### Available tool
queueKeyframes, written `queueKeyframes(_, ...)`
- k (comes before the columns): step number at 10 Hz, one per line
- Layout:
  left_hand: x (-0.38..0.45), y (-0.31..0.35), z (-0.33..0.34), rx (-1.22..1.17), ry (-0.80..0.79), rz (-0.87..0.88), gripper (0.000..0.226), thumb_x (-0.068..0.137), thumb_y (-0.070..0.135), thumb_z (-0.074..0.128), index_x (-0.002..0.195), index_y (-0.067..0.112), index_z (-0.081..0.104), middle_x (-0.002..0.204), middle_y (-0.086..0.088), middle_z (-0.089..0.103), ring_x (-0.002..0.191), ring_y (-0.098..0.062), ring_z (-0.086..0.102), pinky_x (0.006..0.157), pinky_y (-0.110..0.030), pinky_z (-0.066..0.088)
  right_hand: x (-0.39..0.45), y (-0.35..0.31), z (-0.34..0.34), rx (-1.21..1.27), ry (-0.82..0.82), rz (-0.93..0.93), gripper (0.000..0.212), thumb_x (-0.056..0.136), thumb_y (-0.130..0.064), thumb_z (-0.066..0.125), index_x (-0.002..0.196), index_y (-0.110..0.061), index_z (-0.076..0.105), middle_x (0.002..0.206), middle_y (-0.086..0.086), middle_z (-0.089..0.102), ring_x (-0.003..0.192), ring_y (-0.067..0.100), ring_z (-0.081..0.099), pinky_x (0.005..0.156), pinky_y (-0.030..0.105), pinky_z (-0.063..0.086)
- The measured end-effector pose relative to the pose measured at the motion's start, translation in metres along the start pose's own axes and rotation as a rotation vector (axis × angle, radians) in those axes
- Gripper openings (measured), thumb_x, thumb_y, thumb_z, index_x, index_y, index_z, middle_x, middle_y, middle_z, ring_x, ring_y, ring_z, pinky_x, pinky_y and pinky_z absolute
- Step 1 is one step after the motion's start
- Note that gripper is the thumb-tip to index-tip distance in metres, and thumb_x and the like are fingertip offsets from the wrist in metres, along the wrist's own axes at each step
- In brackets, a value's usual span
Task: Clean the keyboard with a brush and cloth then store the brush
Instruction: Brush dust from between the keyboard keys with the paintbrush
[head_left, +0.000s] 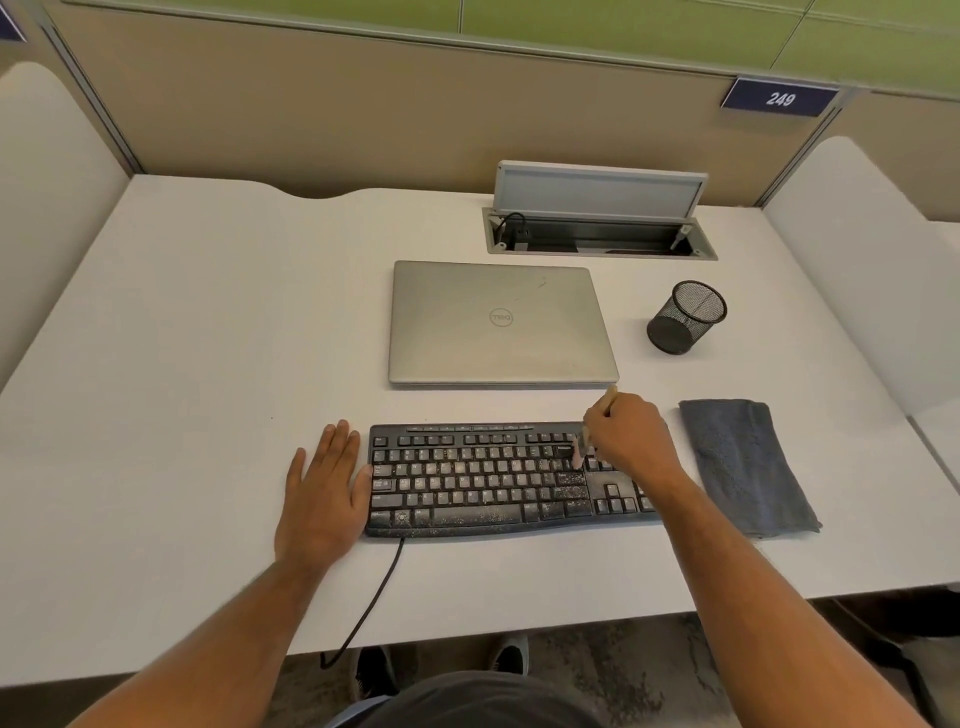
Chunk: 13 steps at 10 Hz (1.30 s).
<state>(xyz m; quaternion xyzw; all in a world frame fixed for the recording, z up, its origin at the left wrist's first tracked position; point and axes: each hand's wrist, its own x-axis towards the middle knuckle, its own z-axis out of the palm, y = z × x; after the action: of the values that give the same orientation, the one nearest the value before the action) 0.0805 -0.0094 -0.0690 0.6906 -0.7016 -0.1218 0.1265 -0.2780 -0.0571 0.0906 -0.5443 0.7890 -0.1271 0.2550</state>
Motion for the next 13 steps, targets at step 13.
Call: queueKeyframes(13, -0.001, 0.002, -0.002, -0.004, -0.011, -0.007, 0.074, 0.101, 0.053, 0.003, 0.161, 0.015, 0.026, 0.169, 0.005, 0.016, 0.156, -0.008, 0.007, 0.128, -0.043, 0.006, -0.031, -0.006, 0.045, 0.828, 0.001, 0.196, 0.037, 0.100, -0.034, 0.068, 0.089, 0.002, 0.072, 0.075, 0.014, 0.077, 0.071, 0.024, 0.078, 0.065, 0.029, 0.063)
